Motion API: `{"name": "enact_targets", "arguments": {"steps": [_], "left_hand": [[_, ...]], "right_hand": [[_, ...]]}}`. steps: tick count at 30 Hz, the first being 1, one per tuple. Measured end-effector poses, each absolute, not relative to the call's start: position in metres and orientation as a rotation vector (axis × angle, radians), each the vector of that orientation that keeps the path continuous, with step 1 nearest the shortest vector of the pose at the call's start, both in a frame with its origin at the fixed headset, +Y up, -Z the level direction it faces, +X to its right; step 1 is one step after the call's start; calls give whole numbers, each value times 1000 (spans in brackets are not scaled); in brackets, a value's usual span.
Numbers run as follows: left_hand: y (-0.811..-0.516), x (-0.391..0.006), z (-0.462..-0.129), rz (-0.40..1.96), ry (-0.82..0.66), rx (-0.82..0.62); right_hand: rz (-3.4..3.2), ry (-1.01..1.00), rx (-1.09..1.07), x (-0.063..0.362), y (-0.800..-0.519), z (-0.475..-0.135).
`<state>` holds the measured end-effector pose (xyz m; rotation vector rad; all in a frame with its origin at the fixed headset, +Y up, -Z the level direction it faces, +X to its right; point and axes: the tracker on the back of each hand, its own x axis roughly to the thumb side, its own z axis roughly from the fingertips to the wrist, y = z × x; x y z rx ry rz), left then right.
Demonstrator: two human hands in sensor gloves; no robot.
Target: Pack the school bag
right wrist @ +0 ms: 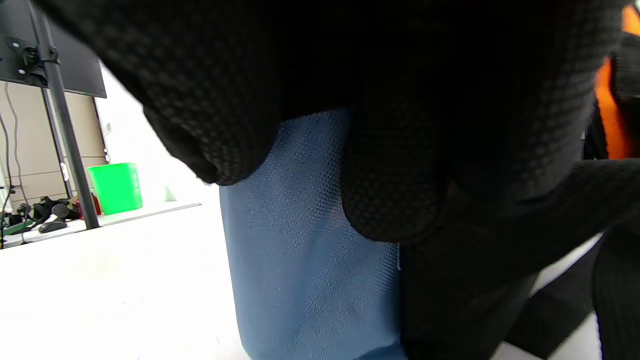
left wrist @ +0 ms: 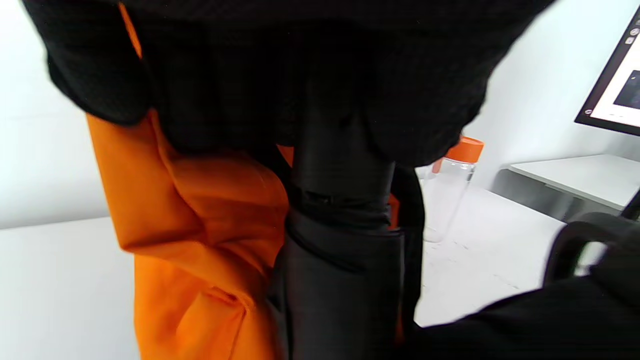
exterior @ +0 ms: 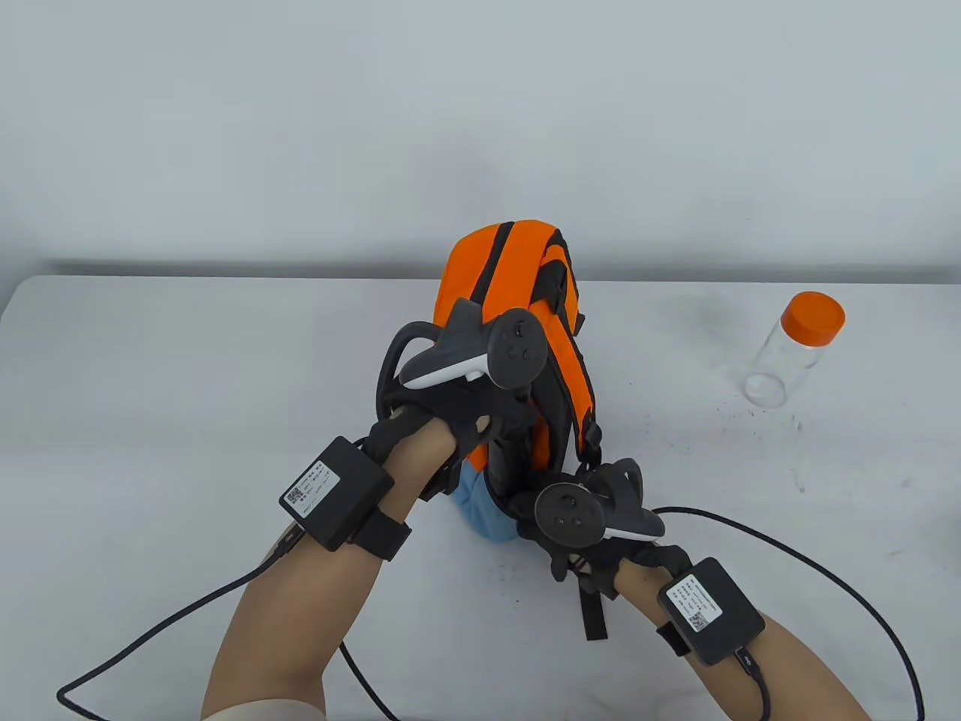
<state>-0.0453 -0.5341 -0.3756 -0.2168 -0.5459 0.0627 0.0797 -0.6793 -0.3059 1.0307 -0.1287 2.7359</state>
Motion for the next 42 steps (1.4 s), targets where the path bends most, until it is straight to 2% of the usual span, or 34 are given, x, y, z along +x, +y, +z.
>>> {"name": "enact_targets", "arguments": {"steps": [4,6,8,10,11,12,15,18,21,22,23,25,28,32,33,35,36,38,40,42], "left_hand": [[-538,-49,-369,-45,-501,-199],[-539,-57,-373,54,-489,-173],[-544,-61,-377,202,-383,-82],[-551,-54,-377,103,-256,64],[-552,-51,-378,42,-231,82],[-551,-49,-379,10,-267,77],[-554,-56,-380,107,-388,139],[-558,-70,-372,49,-544,258],[-557,-83,-365,18,-690,272],[-556,-88,-362,12,-749,276],[-556,-92,-360,16,-798,284],[-556,-105,-355,16,-885,288],[-555,-119,-347,-6,-913,297],[-555,-125,-340,-20,-939,304],[-555,-124,-338,-18,-953,299],[-555,-123,-335,-27,-977,302],[-555,-122,-334,-27,-977,300],[-555,-121,-333,-35,-978,307],[-557,-121,-329,-88,-874,357],[-556,-118,-322,-254,-616,415]], "right_hand": [[2707,-115,1100,74,-679,-306],[2671,-96,1140,71,-680,-305],[2614,-64,1189,65,-681,-305],[2555,24,1236,53,-683,-304],[2542,59,1256,48,-685,-303],[2540,114,1283,44,-688,-302],[2362,155,1371,49,-693,-299],[2190,380,1244,69,-691,-296],[2473,555,1191,98,-690,-311],[2641,587,1100,117,-689,-323],[2724,540,1031,130,-687,-331],[2872,356,739,173,-677,-357],[2850,380,300,227,-662,-382],[2757,108,36,257,-651,-394],[2695,68,19,260,-649,-396],[2481,-1,141,255,-649,-401],[2331,31,235,248,-650,-405],[2218,72,237,240,-651,-409],[2180,48,340,232,-652,-415],[2161,126,393,226,-656,-419]]}}
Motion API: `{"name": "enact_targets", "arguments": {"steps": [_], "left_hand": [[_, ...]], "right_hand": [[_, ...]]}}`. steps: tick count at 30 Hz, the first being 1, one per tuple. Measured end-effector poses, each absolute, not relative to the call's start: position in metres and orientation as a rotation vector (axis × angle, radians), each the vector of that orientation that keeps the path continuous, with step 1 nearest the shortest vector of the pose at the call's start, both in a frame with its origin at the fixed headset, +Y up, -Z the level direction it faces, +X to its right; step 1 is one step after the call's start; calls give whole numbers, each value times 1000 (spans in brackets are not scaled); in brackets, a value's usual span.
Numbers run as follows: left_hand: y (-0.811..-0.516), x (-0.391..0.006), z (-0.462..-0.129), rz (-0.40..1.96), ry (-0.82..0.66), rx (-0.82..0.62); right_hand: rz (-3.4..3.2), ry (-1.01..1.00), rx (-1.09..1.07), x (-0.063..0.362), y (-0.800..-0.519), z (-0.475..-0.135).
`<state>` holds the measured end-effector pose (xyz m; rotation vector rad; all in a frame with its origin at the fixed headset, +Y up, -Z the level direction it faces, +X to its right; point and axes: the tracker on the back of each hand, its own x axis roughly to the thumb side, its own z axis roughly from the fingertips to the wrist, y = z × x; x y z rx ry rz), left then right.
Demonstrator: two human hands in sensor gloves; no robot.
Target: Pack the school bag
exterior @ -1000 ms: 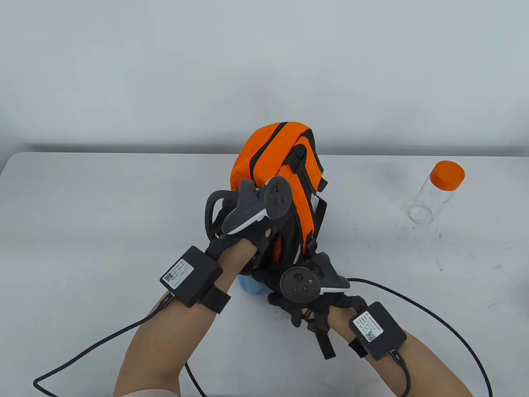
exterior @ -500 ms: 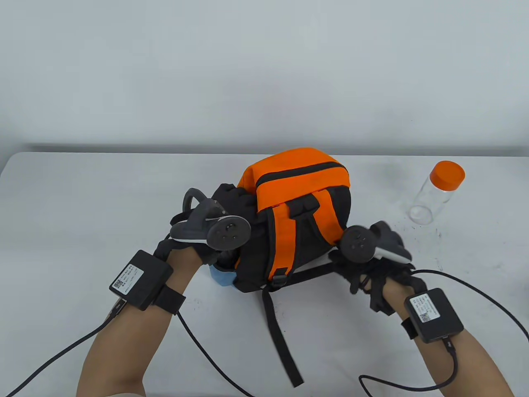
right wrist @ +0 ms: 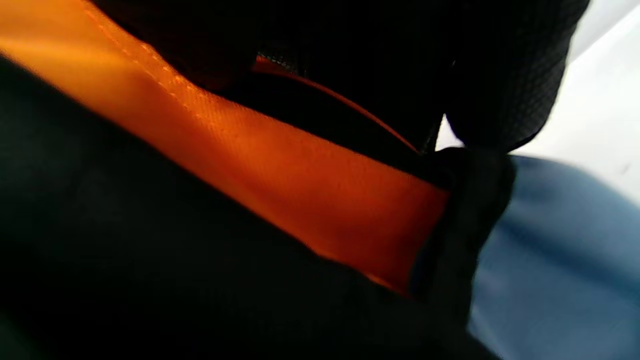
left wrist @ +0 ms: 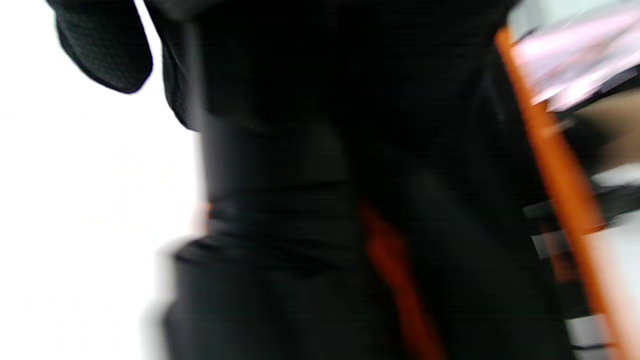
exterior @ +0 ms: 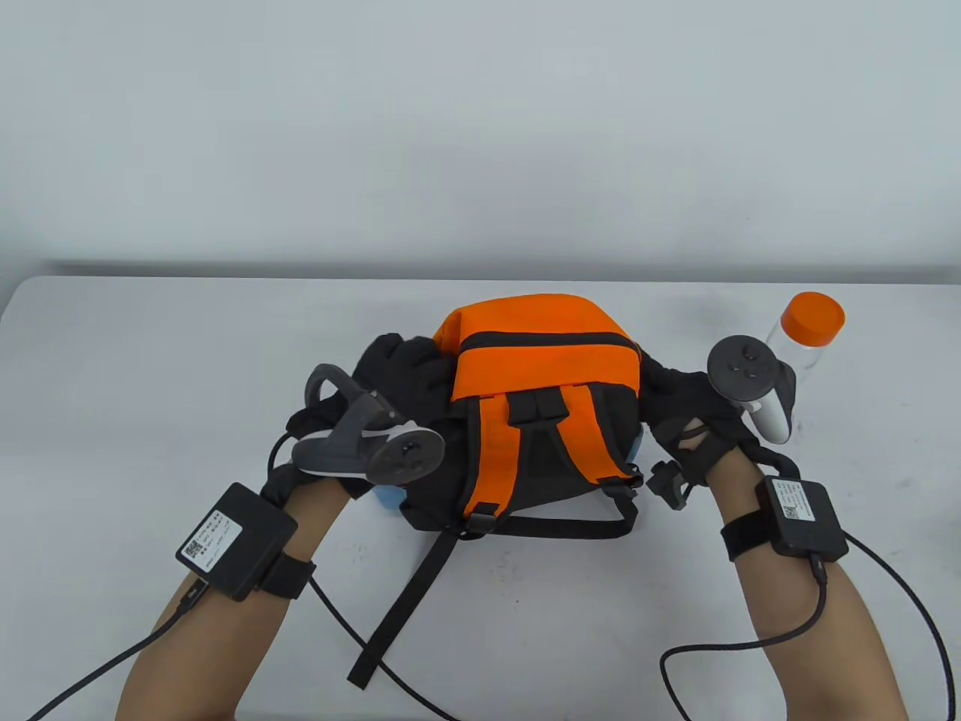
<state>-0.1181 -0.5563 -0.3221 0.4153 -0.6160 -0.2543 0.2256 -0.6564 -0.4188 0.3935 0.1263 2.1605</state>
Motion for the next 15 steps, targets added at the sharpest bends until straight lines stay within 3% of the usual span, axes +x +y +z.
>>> {"name": "enact_targets", "arguments": {"steps": [1,3,6,9,10,12,15], "left_hand": [[-558,-116,-314,-350,-437,402],[-557,-113,-297,-439,-283,401],[-552,-117,-267,-239,-425,588],[-553,-119,-249,-210,-457,640],[-555,-118,-239,-216,-465,655],[-566,-112,-227,-156,-536,608],[-596,-95,-221,-78,-716,340]], "right_hand": [[2129,145,422,223,-659,-420],[2075,126,439,221,-663,-420],[1913,184,405,221,-671,-424],[1895,172,286,223,-676,-429],[1971,148,339,222,-675,-432],[2044,147,363,217,-674,-434],[1987,191,443,207,-673,-436]]}}
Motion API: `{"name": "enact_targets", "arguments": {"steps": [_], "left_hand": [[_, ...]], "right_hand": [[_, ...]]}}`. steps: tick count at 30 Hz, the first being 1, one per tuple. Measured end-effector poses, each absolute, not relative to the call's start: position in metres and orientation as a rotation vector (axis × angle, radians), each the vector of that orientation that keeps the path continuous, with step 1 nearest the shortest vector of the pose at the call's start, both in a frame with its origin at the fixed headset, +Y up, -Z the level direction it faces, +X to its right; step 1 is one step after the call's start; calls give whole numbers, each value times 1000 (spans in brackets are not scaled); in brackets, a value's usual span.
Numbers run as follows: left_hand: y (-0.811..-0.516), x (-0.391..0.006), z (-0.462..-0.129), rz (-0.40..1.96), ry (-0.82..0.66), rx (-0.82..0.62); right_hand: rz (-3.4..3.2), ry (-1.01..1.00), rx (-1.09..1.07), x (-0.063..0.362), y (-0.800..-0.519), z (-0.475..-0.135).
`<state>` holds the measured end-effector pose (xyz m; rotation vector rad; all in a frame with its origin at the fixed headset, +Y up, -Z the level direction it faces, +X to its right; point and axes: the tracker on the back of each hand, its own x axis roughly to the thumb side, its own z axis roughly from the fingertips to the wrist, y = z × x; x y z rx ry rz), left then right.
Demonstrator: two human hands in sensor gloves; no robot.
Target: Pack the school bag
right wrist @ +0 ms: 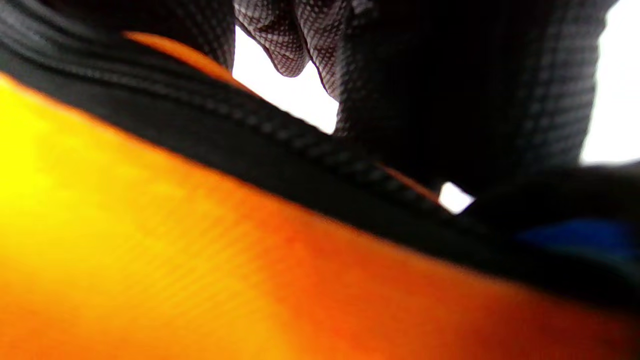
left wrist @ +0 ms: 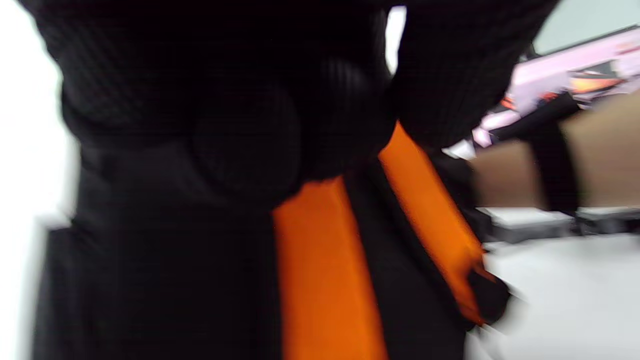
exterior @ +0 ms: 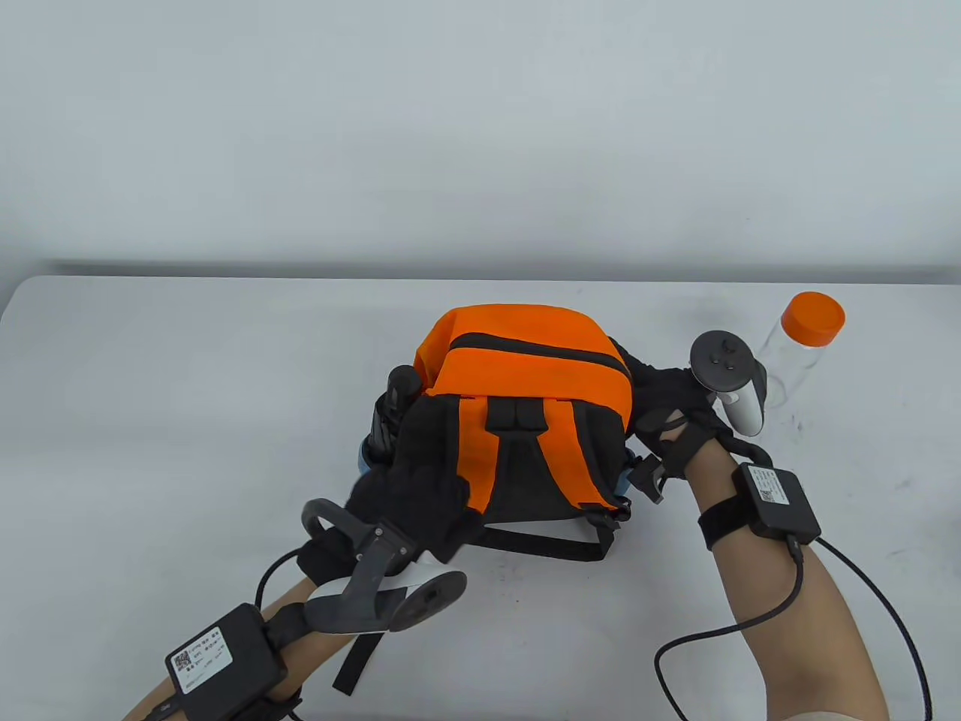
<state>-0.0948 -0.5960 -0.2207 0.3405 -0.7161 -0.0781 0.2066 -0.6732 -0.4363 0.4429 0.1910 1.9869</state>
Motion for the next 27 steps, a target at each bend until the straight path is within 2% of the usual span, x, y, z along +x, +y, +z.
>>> {"name": "enact_targets", "arguments": {"steps": [3,5,8,10,19,27], "left_hand": [[-625,-80,-233,50,-800,175],[-642,-72,-252,139,-775,79],[-644,-73,-273,328,-727,81],[-646,-72,-284,407,-721,4],[-650,-79,-307,481,-729,-90],[-646,-89,-349,510,-651,-64]], "right_hand": [[1971,296,541,197,-674,-438],[1978,359,604,187,-673,-435],[2028,342,596,182,-670,-429],[2044,361,633,174,-669,-426],[2242,265,735,153,-650,-414],[2321,109,737,136,-644,-401]]}}
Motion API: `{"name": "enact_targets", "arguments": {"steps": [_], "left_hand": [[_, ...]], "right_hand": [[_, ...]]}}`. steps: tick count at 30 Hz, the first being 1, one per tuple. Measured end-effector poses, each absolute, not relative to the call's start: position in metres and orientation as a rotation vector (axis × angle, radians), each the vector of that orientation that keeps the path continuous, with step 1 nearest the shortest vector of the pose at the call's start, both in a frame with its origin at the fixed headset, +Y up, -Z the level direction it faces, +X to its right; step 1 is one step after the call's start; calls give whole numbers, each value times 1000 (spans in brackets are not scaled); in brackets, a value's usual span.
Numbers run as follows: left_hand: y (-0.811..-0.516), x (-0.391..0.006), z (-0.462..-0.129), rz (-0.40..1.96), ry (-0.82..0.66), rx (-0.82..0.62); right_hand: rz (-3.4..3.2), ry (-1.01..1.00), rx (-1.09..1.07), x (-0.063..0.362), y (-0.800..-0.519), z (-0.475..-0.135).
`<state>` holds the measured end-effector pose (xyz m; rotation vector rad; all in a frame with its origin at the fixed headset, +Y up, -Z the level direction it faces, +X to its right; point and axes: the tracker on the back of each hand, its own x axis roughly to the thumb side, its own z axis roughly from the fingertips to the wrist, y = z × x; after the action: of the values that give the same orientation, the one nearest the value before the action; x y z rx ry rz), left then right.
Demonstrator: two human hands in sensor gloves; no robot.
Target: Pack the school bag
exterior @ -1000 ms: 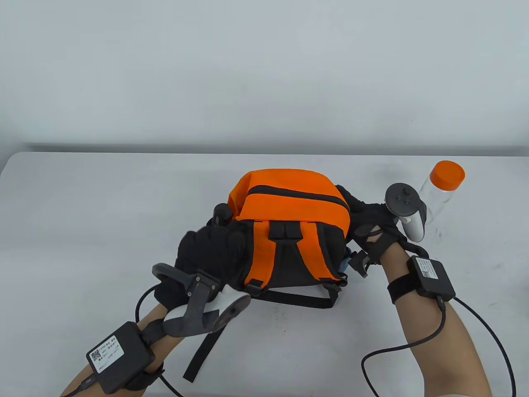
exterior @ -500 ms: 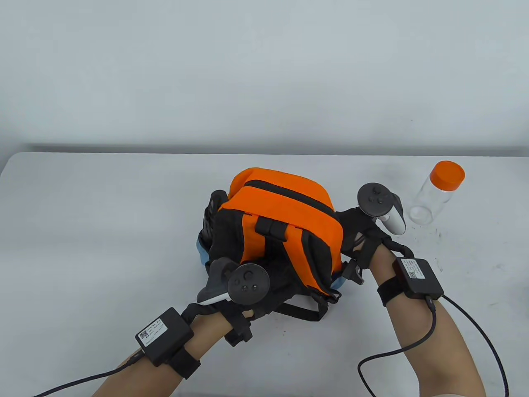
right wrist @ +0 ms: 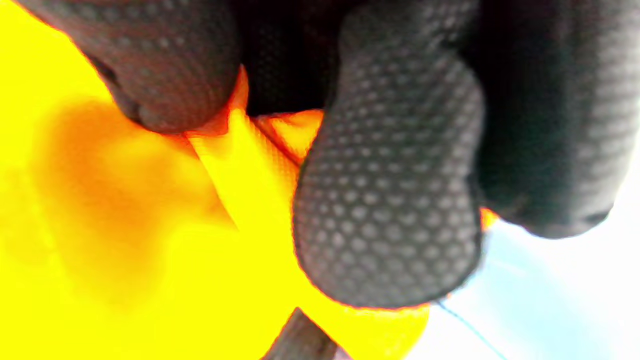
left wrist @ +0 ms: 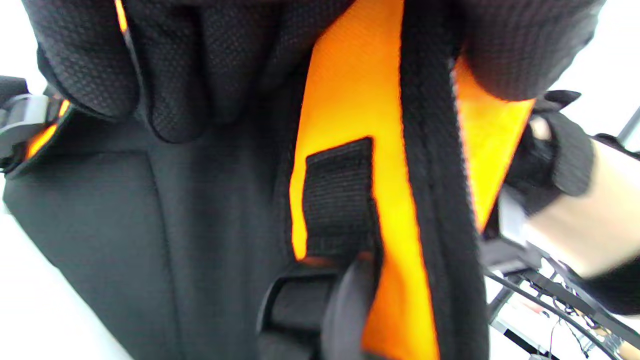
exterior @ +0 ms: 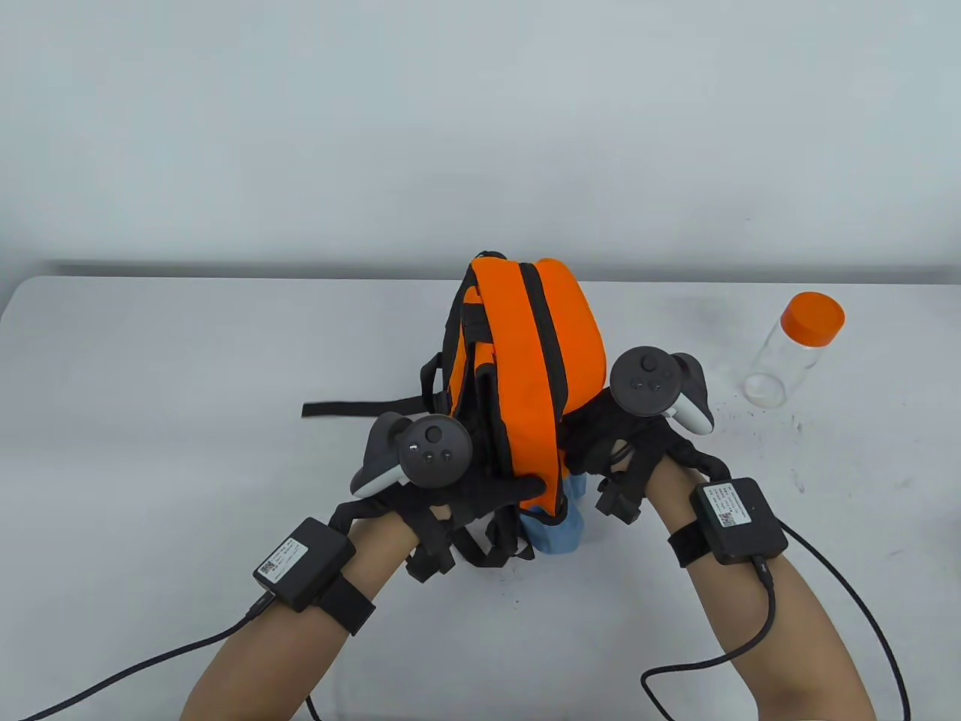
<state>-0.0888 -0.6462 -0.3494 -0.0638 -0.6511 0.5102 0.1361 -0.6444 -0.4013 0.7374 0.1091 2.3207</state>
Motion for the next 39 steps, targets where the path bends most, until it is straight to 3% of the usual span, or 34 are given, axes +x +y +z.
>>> {"name": "enact_targets", "arguments": {"steps": [9,13,18,21,25,32,35,39], "left_hand": [[-636,-86,-367,410,-658,-187],[-635,-99,-369,452,-580,-122],[-636,-106,-372,481,-469,-111],[-631,-108,-363,393,-360,9],[-630,-110,-362,373,-375,-59],[-628,-105,-354,324,-379,39],[-632,-99,-351,353,-408,26],[-633,-98,-352,400,-411,20]], "right_hand": [[2384,52,693,153,-642,-404],[2444,-63,569,185,-642,-404],[2549,-145,546,188,-633,-393],[2567,-48,573,190,-629,-393],[2842,-64,555,204,-615,-402],[3102,-291,302,233,-590,-428],[3299,-184,70,241,-585,-449],[3332,209,-260,267,-597,-486]]}}
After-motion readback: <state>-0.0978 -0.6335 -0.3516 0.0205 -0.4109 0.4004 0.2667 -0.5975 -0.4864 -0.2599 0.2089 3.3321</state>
